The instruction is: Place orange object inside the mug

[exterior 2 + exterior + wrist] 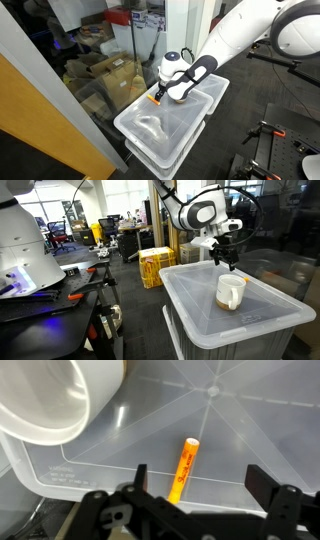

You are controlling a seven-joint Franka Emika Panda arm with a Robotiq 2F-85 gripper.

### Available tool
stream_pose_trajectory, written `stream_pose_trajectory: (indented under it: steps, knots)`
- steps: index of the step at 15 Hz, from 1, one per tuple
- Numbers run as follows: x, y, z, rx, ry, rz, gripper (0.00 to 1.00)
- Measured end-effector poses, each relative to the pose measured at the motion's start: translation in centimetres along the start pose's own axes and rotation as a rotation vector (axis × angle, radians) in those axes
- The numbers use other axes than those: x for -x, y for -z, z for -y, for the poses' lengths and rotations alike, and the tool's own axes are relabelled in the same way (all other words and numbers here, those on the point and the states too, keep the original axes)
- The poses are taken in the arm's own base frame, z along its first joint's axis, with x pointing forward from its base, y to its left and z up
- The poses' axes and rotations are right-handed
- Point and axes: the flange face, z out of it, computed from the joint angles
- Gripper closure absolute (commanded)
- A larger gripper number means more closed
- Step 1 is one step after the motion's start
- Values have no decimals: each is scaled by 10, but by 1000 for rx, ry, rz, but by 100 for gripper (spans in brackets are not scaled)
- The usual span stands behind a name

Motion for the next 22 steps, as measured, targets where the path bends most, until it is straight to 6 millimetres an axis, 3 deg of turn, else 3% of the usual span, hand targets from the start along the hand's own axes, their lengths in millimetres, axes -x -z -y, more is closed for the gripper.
stream_pose_trajectory:
  steps: [13, 22]
  knots:
    - [-5, -50, 6, 24, 25, -10, 0]
    - [-19, -66, 7, 27, 21, -49, 0]
